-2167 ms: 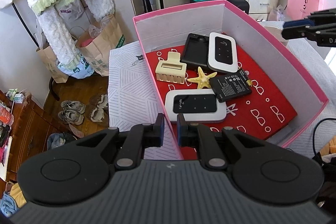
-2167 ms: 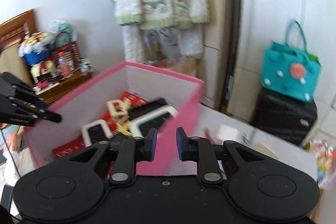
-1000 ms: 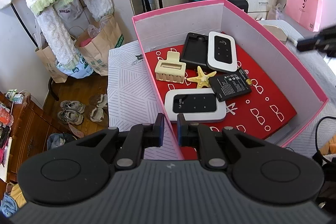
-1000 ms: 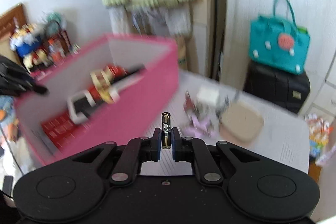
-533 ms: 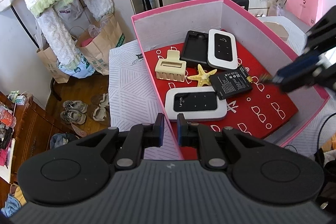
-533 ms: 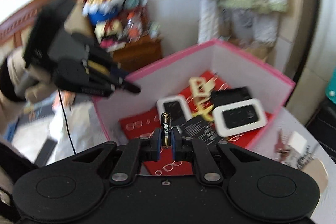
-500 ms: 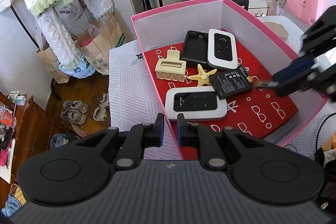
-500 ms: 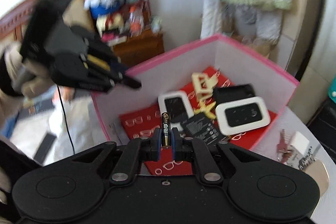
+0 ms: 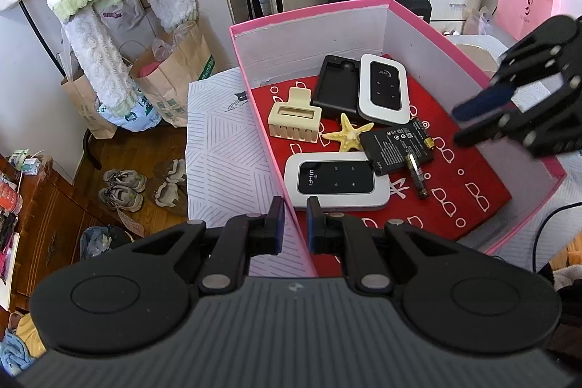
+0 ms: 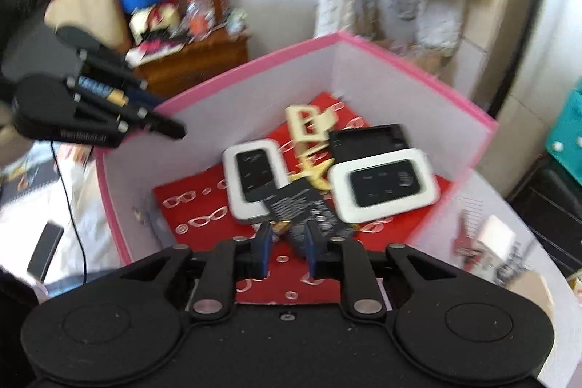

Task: Organize rigid objects
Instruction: 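Carry the AA battery into the pink box and release it, then move the right gripper toward the beige round case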

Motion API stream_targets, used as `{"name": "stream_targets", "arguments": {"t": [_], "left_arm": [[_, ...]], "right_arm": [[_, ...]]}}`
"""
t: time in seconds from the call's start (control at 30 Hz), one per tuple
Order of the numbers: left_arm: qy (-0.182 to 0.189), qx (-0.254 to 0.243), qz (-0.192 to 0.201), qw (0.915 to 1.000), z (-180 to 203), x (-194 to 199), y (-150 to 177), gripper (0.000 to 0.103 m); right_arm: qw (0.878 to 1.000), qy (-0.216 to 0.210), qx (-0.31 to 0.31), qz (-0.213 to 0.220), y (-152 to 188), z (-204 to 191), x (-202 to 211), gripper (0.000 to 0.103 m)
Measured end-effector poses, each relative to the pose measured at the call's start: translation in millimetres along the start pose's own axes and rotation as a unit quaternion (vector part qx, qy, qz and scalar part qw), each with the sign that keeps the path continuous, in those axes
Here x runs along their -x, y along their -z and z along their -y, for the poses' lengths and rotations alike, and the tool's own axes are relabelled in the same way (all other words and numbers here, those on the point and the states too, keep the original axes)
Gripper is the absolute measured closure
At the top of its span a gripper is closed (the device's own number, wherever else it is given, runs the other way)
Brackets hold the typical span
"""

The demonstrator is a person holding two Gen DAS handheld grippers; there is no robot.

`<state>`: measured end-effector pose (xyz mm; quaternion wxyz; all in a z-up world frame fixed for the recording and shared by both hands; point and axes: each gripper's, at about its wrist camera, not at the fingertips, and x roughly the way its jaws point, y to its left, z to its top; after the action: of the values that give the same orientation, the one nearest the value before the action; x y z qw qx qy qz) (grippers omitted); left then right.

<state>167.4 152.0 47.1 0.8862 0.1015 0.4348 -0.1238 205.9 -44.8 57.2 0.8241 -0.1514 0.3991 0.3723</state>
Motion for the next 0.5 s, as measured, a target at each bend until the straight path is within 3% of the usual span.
{"name": "stream_targets", "arguments": {"t": [0.13, 0.17, 0.5], "left_arm": [[0.001, 0.001, 0.001, 1.0000, -1, 0, 0, 0.093], [0.002, 0.002, 0.001, 1.0000, -1, 0, 0, 0.093], [-0.005, 0.012, 0.003, 0.9999, 0, 1, 1, 0.093]], "right_arm": [[0.999, 0.018, -0.034, 0.034, 8, 19, 34, 0.075], [0.998, 0.023, -0.043, 0.039, 11, 23, 40, 0.070], [0.983, 0.126, -0.110, 0.073, 45, 76, 80, 0.059]]}}
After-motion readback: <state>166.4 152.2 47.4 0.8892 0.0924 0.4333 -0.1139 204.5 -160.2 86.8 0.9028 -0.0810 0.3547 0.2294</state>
